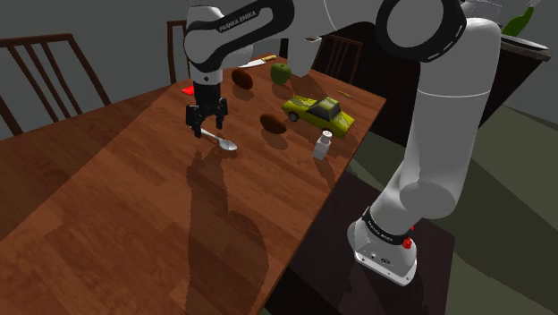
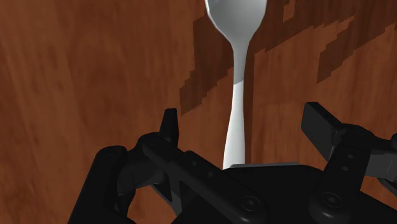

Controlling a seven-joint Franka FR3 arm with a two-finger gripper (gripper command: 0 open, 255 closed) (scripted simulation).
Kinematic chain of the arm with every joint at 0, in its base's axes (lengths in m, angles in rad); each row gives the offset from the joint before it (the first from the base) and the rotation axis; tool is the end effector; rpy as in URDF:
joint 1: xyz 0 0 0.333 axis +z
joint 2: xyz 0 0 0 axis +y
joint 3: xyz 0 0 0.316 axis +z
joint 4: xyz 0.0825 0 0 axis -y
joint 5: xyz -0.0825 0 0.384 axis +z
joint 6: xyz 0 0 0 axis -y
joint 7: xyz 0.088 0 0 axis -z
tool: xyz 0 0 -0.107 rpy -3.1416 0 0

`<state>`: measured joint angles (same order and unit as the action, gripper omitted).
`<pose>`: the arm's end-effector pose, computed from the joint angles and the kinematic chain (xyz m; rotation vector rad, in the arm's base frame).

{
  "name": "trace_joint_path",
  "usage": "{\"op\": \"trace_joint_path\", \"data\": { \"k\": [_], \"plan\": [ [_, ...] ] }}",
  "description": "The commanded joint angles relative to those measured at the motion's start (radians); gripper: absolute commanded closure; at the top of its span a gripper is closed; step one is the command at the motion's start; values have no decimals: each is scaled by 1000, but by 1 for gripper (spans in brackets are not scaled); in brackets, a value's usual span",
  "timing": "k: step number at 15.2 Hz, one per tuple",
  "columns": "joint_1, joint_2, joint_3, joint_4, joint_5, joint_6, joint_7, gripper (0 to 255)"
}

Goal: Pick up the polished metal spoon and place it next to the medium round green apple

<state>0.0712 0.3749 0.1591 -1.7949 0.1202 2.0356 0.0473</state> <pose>0.6127 0.1435 0.3341 -2.9853 -0.1717 0.2279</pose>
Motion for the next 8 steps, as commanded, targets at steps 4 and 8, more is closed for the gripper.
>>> {"op": "trace_joint_path", "data": {
  "k": [4, 8],
  "plan": [
    [0, 1, 0, -3, 0, 4, -1, 0],
    [0, 1, 0, -3, 0, 4, -1, 255]
  ]
}}
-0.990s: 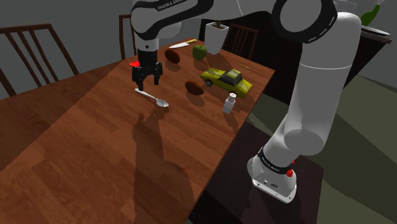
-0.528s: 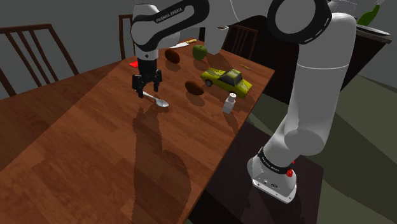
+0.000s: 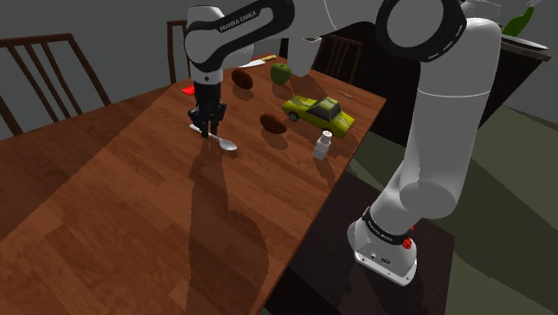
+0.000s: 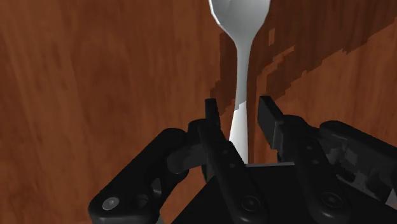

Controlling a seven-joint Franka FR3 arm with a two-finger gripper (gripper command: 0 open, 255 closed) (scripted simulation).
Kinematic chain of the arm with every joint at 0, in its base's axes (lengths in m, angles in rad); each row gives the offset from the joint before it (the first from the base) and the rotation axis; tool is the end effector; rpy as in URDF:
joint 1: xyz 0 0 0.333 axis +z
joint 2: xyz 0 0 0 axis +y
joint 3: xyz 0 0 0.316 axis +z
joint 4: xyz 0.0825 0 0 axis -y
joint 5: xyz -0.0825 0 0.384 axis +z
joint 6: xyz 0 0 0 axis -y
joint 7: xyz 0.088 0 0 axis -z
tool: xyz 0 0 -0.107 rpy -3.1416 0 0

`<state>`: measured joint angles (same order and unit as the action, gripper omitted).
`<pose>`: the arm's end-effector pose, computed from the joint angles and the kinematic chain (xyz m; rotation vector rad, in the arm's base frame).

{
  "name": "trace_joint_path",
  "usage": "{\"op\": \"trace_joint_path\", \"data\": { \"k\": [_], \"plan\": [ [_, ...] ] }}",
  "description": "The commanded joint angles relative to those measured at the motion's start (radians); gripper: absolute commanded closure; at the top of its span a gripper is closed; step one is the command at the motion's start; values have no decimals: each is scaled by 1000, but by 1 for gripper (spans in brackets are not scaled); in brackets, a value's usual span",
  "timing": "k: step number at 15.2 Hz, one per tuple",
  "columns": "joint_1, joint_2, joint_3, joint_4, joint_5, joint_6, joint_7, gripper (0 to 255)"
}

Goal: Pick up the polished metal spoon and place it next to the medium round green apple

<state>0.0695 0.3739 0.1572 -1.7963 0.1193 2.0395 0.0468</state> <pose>0.6133 0.1413 0.3343 -2.9870 -0.1675 0.2221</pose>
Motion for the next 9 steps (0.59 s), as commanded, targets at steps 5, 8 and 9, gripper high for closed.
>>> {"op": "trace_joint_path", "data": {
  "k": [5, 8, 9],
  "plan": [
    [1, 1, 2, -3, 1, 1, -1, 255],
    [2, 2, 2, -1, 1, 0, 0, 255],
    [1, -4, 2, 4, 1, -11, 1, 255]
  ]
}}
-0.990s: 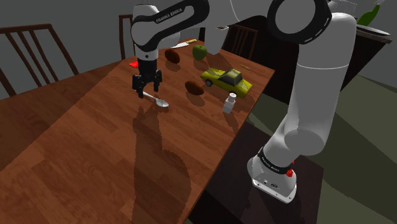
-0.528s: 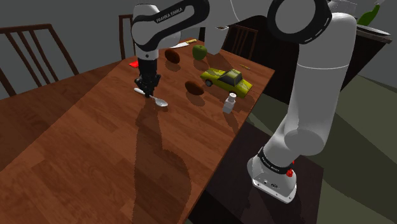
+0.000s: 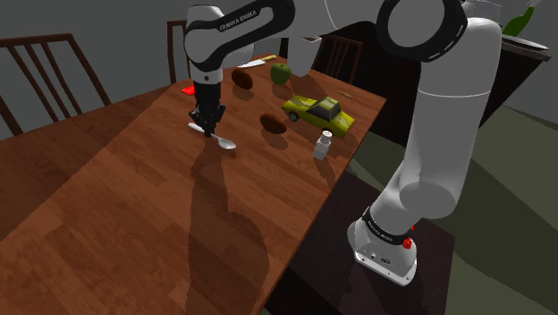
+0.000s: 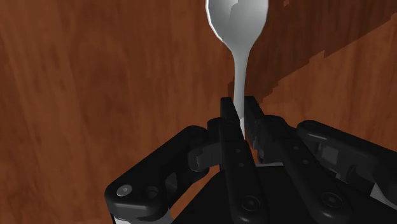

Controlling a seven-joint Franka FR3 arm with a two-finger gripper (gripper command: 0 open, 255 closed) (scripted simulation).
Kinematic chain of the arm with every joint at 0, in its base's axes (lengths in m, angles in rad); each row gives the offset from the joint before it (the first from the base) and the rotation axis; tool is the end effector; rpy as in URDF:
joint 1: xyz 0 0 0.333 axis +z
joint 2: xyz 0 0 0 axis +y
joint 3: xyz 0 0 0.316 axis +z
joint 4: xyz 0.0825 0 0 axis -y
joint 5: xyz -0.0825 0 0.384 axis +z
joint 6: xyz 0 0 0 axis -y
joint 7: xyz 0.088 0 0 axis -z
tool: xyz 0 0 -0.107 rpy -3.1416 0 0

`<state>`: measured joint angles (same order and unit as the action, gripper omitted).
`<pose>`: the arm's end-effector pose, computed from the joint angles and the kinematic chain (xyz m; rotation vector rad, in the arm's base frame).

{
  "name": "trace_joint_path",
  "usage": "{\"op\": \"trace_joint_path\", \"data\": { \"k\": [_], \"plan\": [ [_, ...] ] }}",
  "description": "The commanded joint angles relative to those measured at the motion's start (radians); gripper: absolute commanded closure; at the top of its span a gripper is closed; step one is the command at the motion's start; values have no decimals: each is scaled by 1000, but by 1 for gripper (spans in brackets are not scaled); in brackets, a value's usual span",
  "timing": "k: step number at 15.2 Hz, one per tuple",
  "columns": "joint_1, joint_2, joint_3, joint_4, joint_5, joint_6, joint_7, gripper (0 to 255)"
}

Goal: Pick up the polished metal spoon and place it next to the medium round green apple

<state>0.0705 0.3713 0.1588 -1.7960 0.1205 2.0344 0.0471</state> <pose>0.6124 0.1429 0.3358 -2.9856 -0.1708 0.2258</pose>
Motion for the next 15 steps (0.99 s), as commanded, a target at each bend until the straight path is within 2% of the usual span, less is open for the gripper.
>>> {"op": "trace_joint_path", "data": {
  "k": [1, 15],
  "plan": [
    [0, -8, 1, 8, 0, -17, 2, 255],
    [-4, -74, 3, 107, 3, -180, 20, 255]
  ]
}}
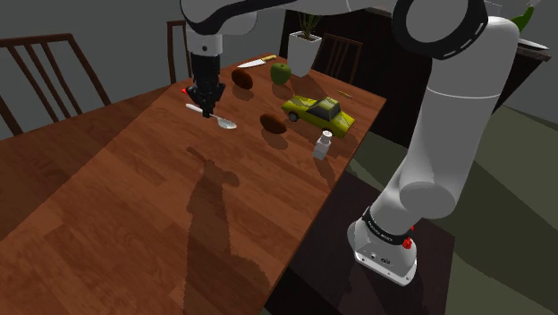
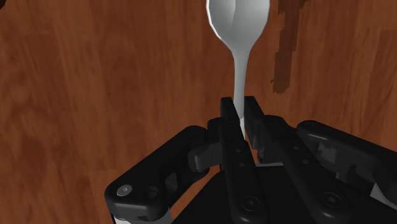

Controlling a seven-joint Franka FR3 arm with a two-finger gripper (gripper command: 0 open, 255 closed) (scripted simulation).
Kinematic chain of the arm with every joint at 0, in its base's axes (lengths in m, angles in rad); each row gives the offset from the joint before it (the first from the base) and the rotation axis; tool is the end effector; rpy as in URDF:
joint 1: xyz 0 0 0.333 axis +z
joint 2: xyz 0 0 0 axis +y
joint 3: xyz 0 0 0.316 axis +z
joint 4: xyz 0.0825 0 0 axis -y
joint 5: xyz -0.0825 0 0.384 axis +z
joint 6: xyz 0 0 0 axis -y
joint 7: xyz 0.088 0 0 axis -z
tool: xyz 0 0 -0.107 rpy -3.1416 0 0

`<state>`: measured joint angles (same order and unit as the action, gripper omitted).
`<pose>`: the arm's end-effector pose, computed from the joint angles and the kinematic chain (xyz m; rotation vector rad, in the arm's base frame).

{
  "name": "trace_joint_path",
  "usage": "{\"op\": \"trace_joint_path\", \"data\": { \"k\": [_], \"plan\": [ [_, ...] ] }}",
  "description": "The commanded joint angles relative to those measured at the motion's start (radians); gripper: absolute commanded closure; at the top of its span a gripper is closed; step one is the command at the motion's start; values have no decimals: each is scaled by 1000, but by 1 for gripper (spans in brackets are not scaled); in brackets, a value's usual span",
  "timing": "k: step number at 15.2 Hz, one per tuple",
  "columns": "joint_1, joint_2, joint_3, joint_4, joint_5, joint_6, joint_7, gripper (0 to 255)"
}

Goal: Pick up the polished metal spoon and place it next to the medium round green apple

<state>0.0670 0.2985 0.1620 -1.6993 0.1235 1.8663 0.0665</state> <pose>0.6120 0.1439 0.4124 -2.9854 -0.1716 0.2263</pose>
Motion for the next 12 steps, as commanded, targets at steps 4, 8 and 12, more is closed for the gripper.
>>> {"op": "trace_joint_path", "data": {
  "k": [4, 8, 12],
  "plan": [
    [-2, -14, 0, 47, 0, -61, 6, 255],
    [-2, -23, 0, 88, 0, -111, 12, 255],
    [-2, -28, 1, 134, 0, -162, 19, 255]
  ]
}}
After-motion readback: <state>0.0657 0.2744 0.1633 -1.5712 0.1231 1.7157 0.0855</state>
